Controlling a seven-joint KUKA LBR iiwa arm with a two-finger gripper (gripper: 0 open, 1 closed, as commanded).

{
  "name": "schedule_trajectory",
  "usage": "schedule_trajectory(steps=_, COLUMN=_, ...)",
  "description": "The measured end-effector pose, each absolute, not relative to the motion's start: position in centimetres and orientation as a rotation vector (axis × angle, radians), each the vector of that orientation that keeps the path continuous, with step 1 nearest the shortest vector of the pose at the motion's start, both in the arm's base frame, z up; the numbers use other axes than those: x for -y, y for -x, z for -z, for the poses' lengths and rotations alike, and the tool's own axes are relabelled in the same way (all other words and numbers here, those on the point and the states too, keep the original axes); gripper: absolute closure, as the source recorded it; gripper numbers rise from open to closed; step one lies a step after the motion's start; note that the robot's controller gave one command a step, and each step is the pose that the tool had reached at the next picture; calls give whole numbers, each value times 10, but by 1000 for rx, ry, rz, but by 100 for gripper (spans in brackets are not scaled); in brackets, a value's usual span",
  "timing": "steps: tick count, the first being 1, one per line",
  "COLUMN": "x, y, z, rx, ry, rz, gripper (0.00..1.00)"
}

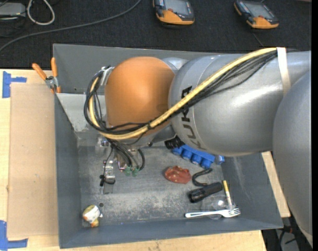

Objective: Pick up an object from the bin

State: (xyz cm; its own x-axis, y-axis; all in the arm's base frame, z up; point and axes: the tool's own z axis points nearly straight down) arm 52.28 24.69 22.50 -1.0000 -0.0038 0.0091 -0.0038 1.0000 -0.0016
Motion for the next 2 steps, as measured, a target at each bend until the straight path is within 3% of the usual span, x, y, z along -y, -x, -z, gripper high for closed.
schedule_trajectory(steps=1, x=-245, y=-525, z=-230, rx=3140, ry=3, rz=0, gripper=0)
schedule_trajectory(steps=2, x=-246, y=-505, z=-169, rx=3124, ry=-314, rz=1, gripper=0)
